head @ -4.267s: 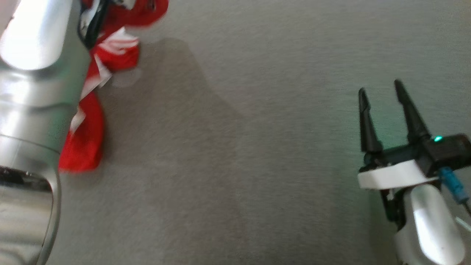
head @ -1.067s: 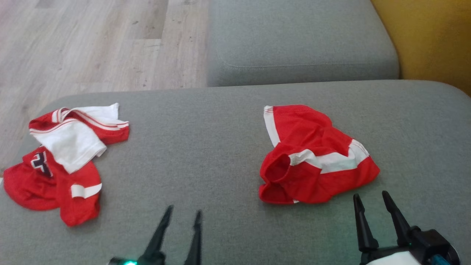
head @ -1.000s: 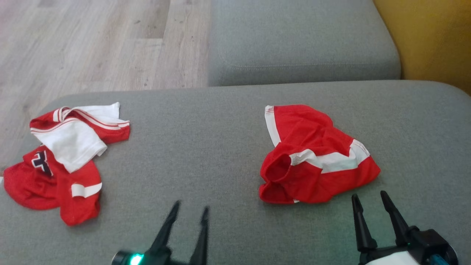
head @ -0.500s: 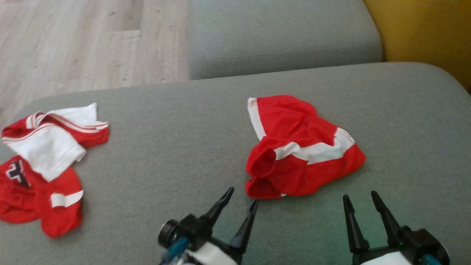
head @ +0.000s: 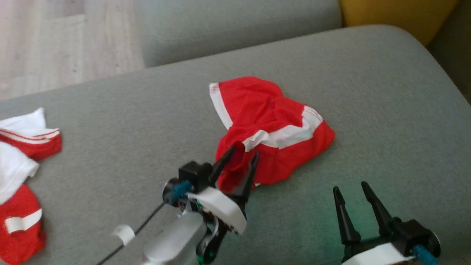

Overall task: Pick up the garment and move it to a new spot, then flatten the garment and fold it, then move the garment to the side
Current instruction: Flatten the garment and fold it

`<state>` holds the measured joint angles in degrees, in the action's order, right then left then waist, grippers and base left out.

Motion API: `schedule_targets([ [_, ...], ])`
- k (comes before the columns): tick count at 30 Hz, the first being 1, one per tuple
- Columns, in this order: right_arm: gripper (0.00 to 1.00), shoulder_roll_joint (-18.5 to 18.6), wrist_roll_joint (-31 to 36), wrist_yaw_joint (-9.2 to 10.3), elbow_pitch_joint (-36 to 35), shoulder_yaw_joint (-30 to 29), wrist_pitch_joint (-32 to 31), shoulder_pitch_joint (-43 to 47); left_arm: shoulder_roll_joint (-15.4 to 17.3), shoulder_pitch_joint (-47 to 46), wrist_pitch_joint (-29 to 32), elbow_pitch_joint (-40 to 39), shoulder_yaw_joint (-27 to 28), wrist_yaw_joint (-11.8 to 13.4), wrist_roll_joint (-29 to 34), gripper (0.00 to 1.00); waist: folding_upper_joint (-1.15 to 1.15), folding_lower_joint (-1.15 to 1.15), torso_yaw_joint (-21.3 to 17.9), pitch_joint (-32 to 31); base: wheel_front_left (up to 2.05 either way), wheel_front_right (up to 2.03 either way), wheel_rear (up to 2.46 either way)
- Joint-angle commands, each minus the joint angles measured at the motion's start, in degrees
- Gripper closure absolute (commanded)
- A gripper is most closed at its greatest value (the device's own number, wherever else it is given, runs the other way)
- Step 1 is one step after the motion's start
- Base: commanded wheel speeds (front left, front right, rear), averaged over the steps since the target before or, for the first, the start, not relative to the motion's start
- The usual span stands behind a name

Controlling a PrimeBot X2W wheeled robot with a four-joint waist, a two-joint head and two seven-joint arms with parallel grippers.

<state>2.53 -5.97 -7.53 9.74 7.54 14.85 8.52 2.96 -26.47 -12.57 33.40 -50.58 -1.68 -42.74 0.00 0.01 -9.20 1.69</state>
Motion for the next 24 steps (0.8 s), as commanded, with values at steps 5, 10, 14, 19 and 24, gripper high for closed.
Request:
schedule_targets([
  [5,0.0,0.35,0.34,0.04,-2.18,1.48,0.15,-4.11,-0.08,-6.08,-1.27,2.22,0.63,0.48,-4.07,0.0,0.0,-0.01,-3.22,2.28,0.0,0.0,0.0],
  [10,0.0,0.35,0.46,0.04,-2.13,1.53,0.15,-4.49,-0.08,-8.33,-1.44,5.96,-1.18,0.42,-6.73,0.53,0.0,-0.01,-4.89,2.56,0.0,0.0,0.0],
  [14,0.0,0.35,0.45,0.04,-2.15,1.61,0.15,-4.68,-0.08,-9.74,-1.91,7.66,-1.76,0.29,-8.12,1.0,0.0,-0.01,-6.15,2.5,0.0,0.0,0.0],
  [19,0.0,0.35,0.41,0.04,-1.86,1.9,0.15,-4.42,-0.08,-12.35,-2.31,6.6,-2.93,-1.87,-8.5,1.0,0.0,-0.01,-7.62,1.55,0.0,0.0,0.0],
  [24,0.0,0.35,0.31,0.04,-1.72,2.47,0.15,-4.39,-0.08,-18.52,-2.09,4.1,-6.21,-4.37,-8.54,1.0,0.0,-0.01,-9.96,-0.32,0.0,0.0,0.0],
])
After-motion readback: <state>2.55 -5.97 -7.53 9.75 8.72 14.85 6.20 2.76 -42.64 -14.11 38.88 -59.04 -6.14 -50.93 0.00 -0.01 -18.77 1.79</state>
